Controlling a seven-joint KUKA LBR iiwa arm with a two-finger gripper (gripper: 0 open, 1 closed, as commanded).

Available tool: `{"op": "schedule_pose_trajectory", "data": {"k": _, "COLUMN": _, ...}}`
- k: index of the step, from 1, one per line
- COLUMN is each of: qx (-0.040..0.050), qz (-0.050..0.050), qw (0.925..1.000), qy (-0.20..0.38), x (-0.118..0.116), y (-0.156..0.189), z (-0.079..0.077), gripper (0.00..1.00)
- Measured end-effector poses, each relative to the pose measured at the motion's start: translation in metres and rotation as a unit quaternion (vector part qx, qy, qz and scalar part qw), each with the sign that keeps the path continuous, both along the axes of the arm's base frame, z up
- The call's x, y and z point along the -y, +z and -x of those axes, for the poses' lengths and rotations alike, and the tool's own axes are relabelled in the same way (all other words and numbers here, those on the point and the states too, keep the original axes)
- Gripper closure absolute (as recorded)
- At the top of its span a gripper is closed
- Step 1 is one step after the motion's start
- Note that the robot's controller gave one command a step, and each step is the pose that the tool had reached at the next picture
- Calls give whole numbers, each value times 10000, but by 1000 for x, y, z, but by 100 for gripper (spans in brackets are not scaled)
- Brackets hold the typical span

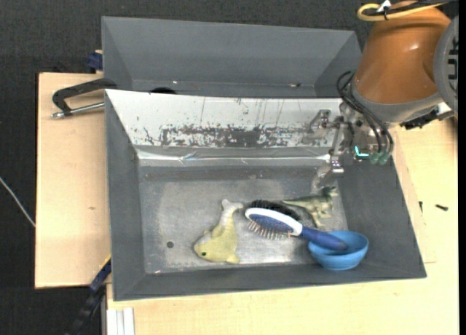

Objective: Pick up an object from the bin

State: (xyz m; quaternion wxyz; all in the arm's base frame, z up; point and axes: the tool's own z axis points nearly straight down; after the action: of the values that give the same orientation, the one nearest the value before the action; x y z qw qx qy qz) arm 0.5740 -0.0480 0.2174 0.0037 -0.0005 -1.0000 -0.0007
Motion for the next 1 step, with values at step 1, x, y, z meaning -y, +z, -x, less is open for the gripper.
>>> {"op": "schedule_pose_trajectory", "data": {"k": 1, "qx": 75, "qz": -1, "qw": 9972, "qy": -742, "x": -46, "y": -136, "z": 54, "gripper": 0}}
